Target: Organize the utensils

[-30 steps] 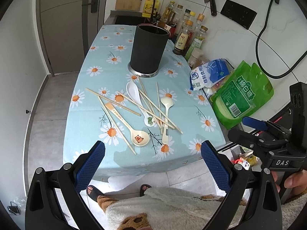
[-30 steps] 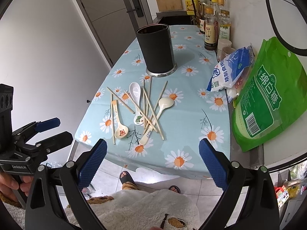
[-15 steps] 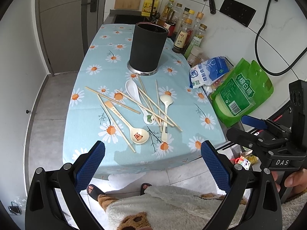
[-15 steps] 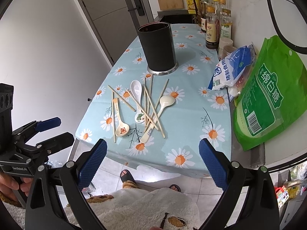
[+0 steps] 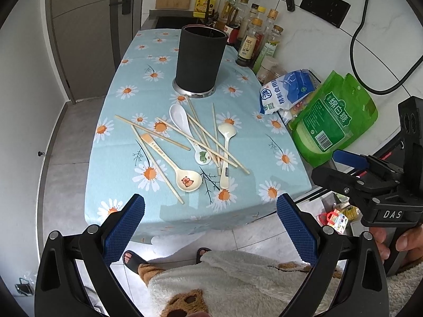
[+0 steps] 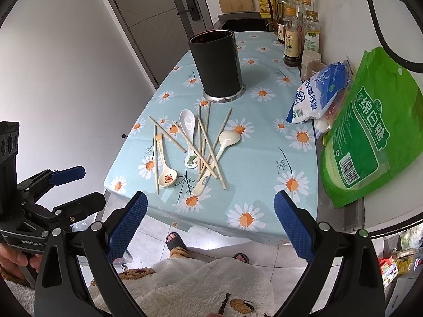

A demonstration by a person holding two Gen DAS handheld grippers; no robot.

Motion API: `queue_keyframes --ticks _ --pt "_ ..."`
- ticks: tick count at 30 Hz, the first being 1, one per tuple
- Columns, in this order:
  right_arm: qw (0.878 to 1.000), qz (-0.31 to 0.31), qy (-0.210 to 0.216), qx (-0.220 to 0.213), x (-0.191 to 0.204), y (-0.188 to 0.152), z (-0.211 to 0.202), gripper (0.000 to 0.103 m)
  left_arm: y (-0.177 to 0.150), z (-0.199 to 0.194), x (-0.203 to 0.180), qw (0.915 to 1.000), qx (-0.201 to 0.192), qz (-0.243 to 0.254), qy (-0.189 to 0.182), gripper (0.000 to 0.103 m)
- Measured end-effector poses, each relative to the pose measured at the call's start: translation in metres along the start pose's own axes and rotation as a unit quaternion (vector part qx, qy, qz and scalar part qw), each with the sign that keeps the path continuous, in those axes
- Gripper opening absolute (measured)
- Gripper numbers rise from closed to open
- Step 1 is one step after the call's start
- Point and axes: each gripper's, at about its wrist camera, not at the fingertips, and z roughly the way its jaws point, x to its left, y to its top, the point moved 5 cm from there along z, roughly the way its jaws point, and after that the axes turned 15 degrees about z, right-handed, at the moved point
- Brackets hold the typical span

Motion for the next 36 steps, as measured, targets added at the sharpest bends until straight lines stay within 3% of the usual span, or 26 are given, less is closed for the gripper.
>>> queue_keyframes --ticks 8,15,23,31,36 --pt "1.0 -0.02 0.01 0.005 -0.011 0.013 0.004 0.096 0.002 0.004 -0.003 0.9995 0.024 0.006 0.019 0.096" --pt "0.999 -0.033 0.021 0.017 -0.017 0.03 0.02 0.096 -0.005 0.019 0.004 0.9976 0.064 -0.013 0.023 0.096" --pt "0.998 -0.034 0.023 0.042 -0.016 0.043 0.051 0.095 -0.006 0.042 0.027 0.995 0.083 -0.053 0.014 0.096" --pt "0.991 -0.086 0.01 0.101 0.007 0.058 0.099 0.067 -0.007 0.069 0.056 0.9916 0.079 -0.102 -0.011 0.096" --pt "0.978 -0.143 -0.002 0.152 0.033 0.067 0.139 0.054 -0.011 0.091 0.071 0.9892 0.079 -0.12 -0.027 0.092"
